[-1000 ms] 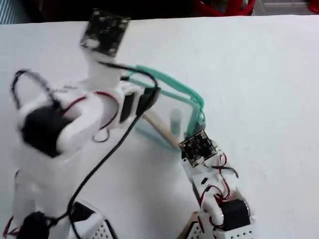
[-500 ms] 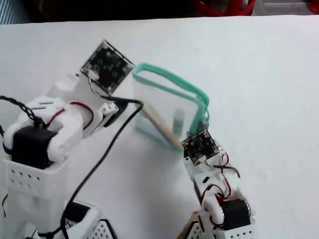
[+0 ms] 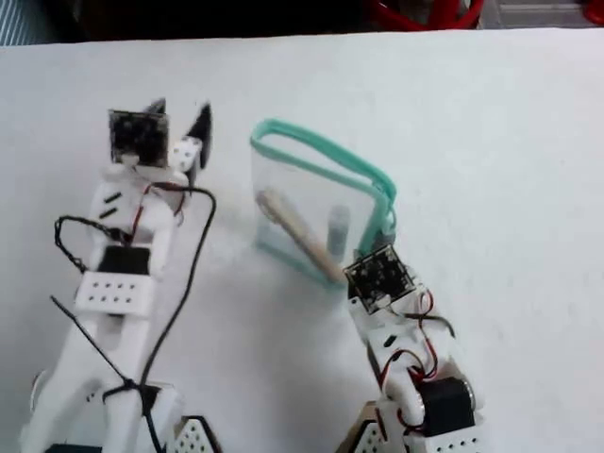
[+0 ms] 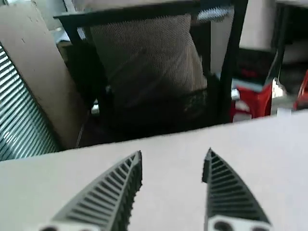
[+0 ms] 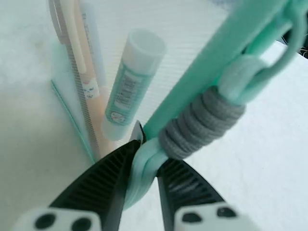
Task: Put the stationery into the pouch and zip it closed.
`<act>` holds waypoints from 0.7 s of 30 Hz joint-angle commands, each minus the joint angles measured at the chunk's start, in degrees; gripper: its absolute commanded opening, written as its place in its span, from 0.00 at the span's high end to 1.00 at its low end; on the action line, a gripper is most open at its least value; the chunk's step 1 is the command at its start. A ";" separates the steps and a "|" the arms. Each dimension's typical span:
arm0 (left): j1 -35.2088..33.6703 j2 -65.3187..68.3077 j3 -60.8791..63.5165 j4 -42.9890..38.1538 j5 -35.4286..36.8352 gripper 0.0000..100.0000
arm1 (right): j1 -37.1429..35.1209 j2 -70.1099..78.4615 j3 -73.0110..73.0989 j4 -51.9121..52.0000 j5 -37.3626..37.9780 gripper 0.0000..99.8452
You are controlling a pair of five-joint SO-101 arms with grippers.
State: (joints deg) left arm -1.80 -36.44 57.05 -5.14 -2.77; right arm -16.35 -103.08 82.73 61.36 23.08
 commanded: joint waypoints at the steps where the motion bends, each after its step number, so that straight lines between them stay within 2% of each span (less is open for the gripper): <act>1: 1.36 2.86 -1.05 -3.52 7.65 0.81 | 0.22 -0.22 -1.76 -0.57 0.44 0.98; 6: 6.02 4.53 -3.60 2.55 13.01 0.80 | 0.22 -0.22 -1.76 -0.75 0.44 0.98; 13: 14.99 4.53 -8.44 14.59 13.01 0.80 | 0.22 -0.22 -1.93 -1.54 0.44 0.98; 18: 18.33 4.44 -12.48 26.46 12.75 0.80 | 0.22 -0.22 -1.93 -1.63 0.44 0.98; 21: 19.47 4.44 -16.44 34.37 8.79 0.80 | 0.22 -0.22 -2.02 -2.68 0.44 0.98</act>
State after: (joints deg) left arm 13.67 -31.96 45.45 22.73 8.92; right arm -15.74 -102.99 82.81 61.45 23.08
